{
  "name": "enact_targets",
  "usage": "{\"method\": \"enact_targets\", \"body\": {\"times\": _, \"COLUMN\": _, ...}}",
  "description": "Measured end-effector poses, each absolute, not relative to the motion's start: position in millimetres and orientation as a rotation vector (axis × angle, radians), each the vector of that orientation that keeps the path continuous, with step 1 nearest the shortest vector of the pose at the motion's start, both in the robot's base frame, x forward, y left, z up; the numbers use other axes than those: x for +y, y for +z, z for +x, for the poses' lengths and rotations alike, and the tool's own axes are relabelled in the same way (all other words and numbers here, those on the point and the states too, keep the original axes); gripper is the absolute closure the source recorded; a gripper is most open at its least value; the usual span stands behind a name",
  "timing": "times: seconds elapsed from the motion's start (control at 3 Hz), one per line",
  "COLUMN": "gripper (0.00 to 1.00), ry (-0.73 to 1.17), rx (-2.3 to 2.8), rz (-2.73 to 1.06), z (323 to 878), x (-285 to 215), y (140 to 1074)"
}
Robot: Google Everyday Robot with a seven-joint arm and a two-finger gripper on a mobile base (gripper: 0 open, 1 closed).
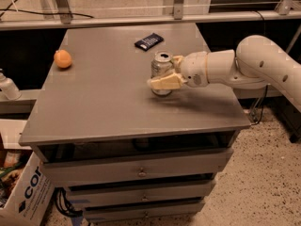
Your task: Move 7up can near orange
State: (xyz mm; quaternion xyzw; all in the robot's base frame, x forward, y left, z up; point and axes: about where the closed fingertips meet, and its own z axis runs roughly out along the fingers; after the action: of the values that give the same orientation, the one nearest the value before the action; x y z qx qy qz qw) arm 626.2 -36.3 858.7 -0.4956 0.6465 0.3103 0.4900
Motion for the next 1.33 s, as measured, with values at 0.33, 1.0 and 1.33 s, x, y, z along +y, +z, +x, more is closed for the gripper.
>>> {"method": "enact_targets", "body": {"times": 0.33, "gripper": 0.92, "ry": 0.763, "rx": 1.539, "rz": -1.179, "z": 641, "x": -32, "y": 873}}
{"method": "enact_targets", "body": {"times": 1.0, "gripper": 1.0, "ry": 0.721, "rx": 1.497, "rz": -1.193, "z": 701, "x": -9, "y": 917}}
{"method": "enact_targets", "body": {"times": 1.33, "gripper": 1.0, "ry": 0.713, "rx": 1.499, "rz": -1.206, "z": 728, "x": 18, "y": 923}}
